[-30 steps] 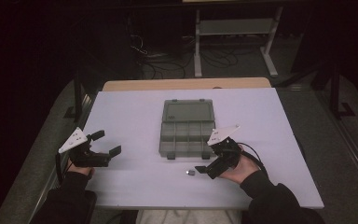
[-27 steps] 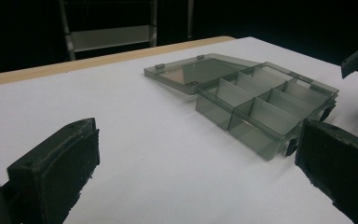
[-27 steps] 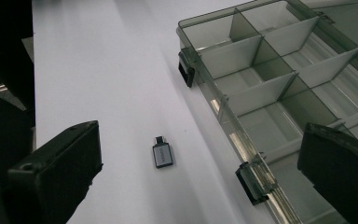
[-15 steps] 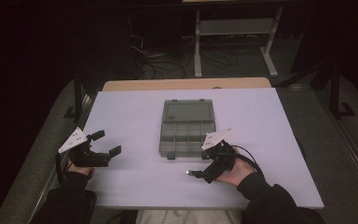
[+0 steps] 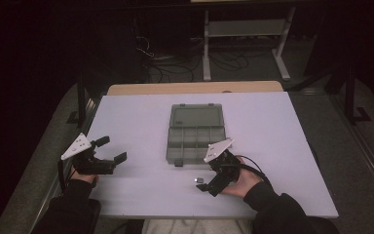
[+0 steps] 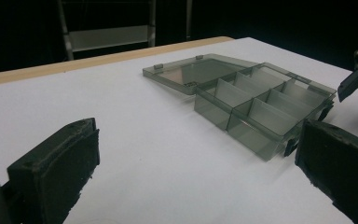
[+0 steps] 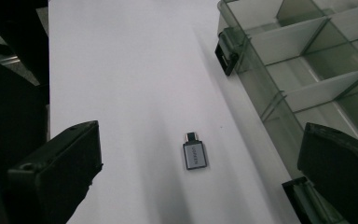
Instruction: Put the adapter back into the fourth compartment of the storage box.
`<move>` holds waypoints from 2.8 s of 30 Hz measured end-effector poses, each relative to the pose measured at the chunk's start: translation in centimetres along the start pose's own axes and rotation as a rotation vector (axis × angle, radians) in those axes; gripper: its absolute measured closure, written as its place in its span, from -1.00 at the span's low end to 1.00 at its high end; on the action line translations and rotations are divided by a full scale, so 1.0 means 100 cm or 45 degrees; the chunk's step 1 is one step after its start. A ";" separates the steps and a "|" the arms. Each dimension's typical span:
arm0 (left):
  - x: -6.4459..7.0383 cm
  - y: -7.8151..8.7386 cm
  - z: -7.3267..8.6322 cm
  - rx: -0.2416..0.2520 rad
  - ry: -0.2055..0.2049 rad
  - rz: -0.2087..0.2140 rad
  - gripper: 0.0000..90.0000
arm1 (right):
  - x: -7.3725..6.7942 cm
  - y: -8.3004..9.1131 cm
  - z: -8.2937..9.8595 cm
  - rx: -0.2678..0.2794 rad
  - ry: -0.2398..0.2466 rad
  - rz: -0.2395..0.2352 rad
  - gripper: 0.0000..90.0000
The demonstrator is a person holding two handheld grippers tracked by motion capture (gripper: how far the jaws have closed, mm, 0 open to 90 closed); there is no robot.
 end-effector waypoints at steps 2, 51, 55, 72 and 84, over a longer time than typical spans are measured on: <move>0.000 0.000 0.000 0.000 0.000 0.000 -1.00 | 0.000 -0.001 0.000 -0.005 0.004 0.000 -1.00; 0.000 0.000 0.000 0.003 0.002 0.009 -1.00 | 0.014 -0.029 0.003 -0.230 0.029 -0.052 0.57; 0.000 0.000 0.000 0.002 0.003 0.008 -1.00 | 0.014 -0.029 0.003 -0.233 0.031 -0.057 0.66; 0.001 0.000 0.000 0.005 0.007 0.008 -1.00 | 0.013 -0.020 -0.002 -0.180 0.040 -0.051 0.67; 0.001 0.000 0.000 0.004 0.009 0.009 -1.00 | 0.011 0.005 -0.010 -0.076 0.038 -0.010 0.67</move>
Point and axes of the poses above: each handheld gripper's, and its own axes: y roughly backward along the jaws, z roughly out of its underside, x roughly to its right, the point moved 2 cm from there along -y, roughly forward along the jaws, and after that the axes turned 15 degrees about -z, right-handed, at the moved point
